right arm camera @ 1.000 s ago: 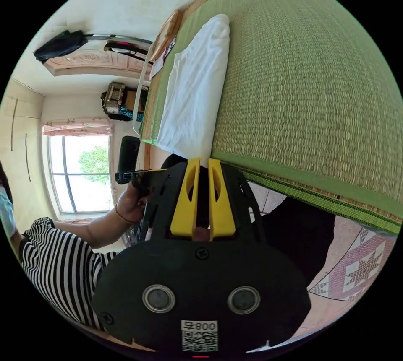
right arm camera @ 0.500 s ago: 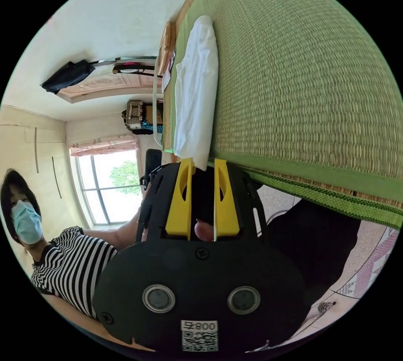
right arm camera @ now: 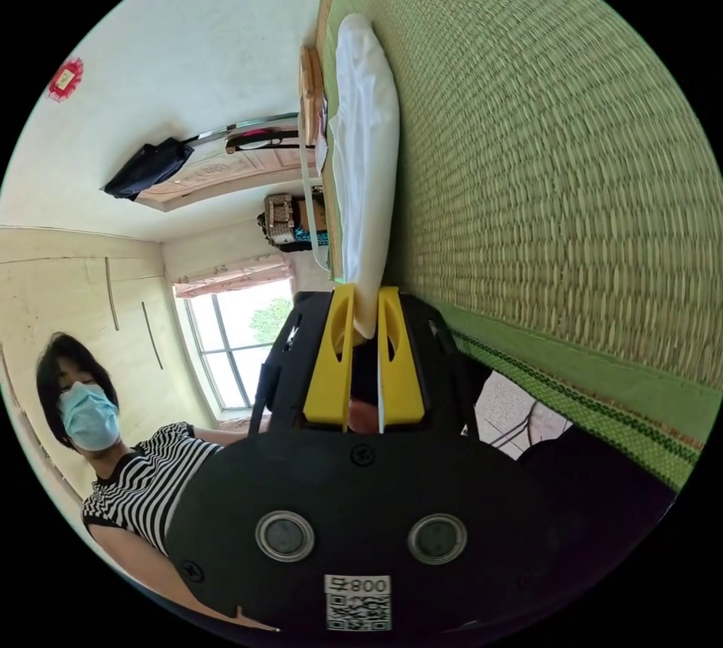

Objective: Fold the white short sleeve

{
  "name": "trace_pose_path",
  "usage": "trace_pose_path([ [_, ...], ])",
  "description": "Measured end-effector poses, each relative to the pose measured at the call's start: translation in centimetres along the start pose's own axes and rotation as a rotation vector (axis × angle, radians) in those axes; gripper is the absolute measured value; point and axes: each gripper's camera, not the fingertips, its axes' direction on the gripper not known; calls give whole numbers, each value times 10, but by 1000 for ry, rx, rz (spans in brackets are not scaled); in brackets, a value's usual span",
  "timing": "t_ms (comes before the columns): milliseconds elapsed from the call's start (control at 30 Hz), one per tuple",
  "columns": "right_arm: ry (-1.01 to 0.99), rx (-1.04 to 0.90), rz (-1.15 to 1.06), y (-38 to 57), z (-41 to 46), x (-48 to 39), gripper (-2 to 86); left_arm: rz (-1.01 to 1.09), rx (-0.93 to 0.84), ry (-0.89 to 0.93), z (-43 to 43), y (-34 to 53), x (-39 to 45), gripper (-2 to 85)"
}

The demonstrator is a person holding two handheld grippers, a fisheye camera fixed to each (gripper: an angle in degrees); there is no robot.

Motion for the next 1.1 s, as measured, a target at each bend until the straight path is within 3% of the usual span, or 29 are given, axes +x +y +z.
trace_pose_path([
  [400, -50, 2, -31, 8, 24, -28, 20, 20, 103, -3, -28, 75, -20, 41],
  [767, -32, -17, -53, 7, 48, -64, 18, -129, 375, 49, -78, 150, -97, 102],
  [1100, -29, -18, -40, 8, 61, -80, 18, -168, 455, 64, -78, 170, -133, 118],
])
